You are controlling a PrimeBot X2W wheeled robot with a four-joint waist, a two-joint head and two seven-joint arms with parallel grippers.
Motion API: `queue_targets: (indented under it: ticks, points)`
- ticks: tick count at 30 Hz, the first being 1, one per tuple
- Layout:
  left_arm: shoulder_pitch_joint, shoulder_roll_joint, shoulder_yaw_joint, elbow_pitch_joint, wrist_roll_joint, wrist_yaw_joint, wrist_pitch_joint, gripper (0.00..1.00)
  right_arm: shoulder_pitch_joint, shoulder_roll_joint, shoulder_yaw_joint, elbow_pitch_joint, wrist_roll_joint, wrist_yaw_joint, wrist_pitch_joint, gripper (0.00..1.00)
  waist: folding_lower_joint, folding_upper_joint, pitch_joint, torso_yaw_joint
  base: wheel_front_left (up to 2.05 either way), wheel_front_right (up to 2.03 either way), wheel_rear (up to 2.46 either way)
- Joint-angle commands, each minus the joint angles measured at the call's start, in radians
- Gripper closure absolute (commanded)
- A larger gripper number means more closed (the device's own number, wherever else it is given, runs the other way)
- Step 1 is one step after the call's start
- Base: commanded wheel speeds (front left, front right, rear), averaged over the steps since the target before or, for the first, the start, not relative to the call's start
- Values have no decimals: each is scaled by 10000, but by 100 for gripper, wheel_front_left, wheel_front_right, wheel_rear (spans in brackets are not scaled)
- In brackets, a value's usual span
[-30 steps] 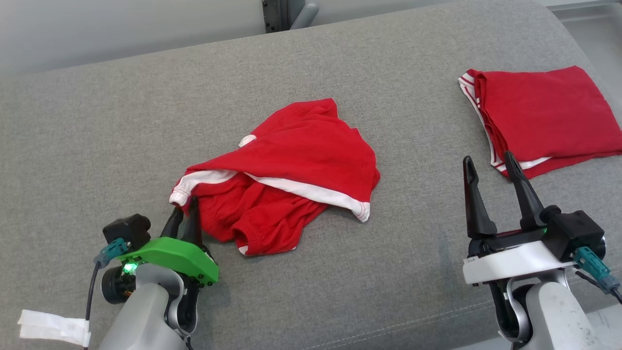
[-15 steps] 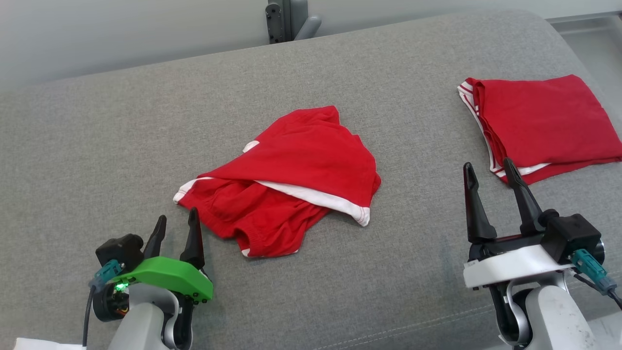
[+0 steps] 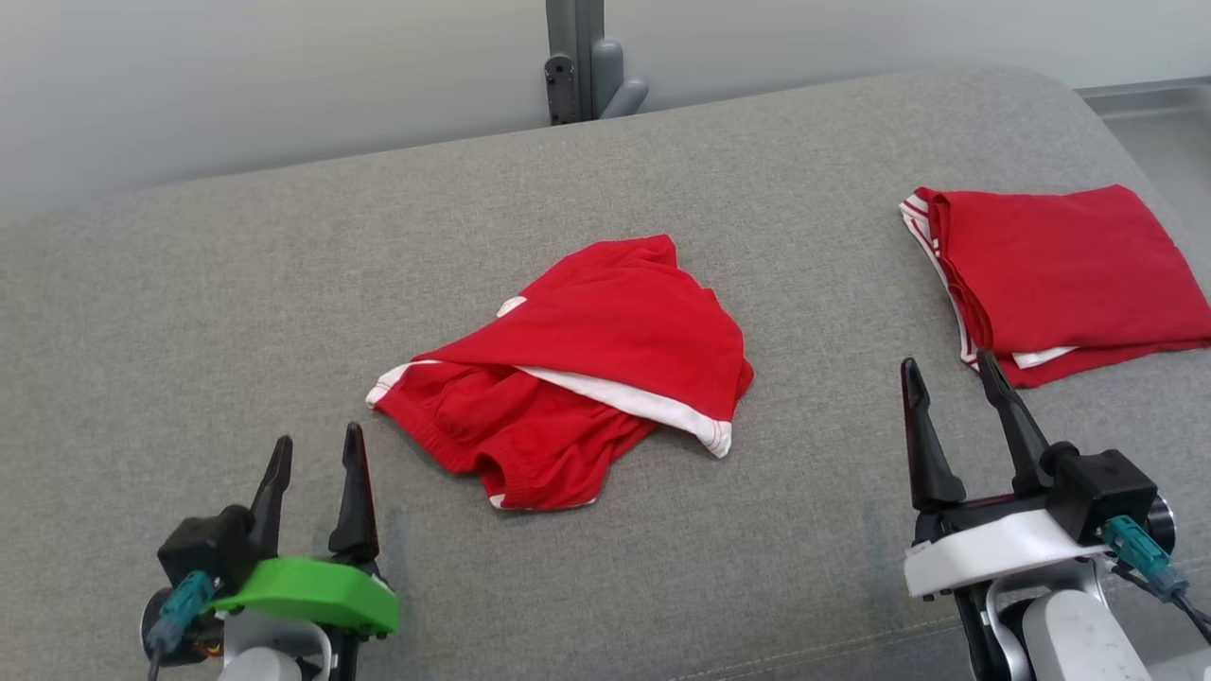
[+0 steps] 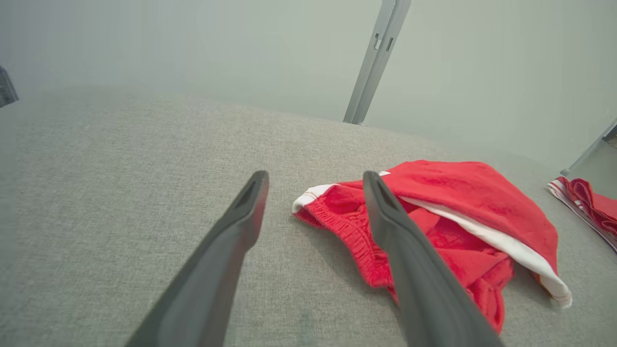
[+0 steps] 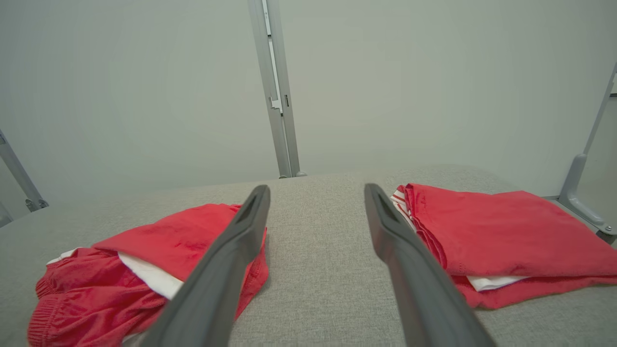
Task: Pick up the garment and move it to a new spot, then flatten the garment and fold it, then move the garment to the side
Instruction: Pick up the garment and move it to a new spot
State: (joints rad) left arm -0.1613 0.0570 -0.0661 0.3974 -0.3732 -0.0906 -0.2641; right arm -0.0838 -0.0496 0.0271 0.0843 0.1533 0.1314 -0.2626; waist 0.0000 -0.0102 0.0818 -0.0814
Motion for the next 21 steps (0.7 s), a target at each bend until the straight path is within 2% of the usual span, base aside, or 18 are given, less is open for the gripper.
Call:
queue_targets:
  ticks: [1,6,12,21]
  points:
    - [531,-17,187,-422,211,73,-1,0,253,-18,25,30,-104,-15,-26,0,0,102,-250,100,0,0,0]
    - [1496,-54,429,-1420,636,299,-1,0,645,-18,108,-23,-91,-15,-26,0,0,102,-603,285,0,0,0]
    - [2131,-60,272,-2081,788,496,-3,0,950,-18,134,-123,50,-15,-26,0,0,102,-826,465,0,0,0]
    - [2416,-63,-30,-2391,784,655,-2,0,1099,-18,350,-69,195,-15,-26,0,0,102,-964,579,0,0,0]
